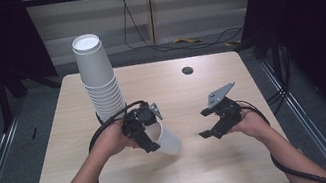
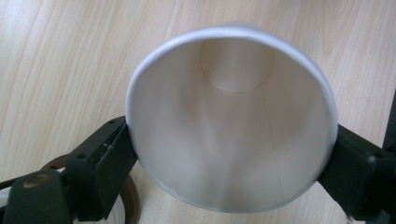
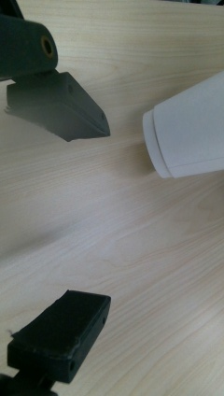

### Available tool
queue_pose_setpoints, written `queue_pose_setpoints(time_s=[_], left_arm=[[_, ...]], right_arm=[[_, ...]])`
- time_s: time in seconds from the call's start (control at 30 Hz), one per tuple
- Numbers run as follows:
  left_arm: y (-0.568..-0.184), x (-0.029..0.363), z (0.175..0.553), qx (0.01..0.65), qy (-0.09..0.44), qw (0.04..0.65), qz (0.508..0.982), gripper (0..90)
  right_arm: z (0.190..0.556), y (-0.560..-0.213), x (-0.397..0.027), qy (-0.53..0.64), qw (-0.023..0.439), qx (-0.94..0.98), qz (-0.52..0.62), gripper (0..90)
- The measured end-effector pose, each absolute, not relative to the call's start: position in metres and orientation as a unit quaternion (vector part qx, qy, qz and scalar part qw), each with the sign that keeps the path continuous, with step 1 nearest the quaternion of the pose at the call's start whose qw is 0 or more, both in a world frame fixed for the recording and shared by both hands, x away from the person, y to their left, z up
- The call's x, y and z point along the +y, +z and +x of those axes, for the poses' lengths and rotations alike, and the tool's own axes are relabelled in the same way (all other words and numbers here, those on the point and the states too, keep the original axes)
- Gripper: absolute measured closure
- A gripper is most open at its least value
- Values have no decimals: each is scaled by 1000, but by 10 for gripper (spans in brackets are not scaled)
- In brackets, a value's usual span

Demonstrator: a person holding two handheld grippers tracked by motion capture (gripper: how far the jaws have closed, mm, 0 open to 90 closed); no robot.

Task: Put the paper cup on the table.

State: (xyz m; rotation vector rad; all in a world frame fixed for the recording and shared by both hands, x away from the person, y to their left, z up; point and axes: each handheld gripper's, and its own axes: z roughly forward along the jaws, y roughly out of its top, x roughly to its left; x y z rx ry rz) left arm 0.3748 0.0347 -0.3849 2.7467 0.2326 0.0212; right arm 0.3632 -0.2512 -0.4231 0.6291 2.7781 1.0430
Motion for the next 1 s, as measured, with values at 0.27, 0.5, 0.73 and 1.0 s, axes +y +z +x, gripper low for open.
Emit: queue_pose_setpoints(time_s=[0.27, 0.5, 0.73, 1.0], left_arm=[[-386, 31, 373, 73, 8, 166, 983, 119], [-388, 29, 372, 65, 7, 157, 985, 114], [-390, 28, 371, 49, 22, 155, 987, 89], [-389, 26, 372, 39, 30, 169, 984, 70]], right_arm=[[362, -428, -254, 344, 51, 912, 217, 152], [362, -428, -256, 346, 51, 911, 218, 150], [362, -428, -256, 350, 48, 910, 219, 148], [362, -429, -257, 353, 45, 908, 219, 148]])
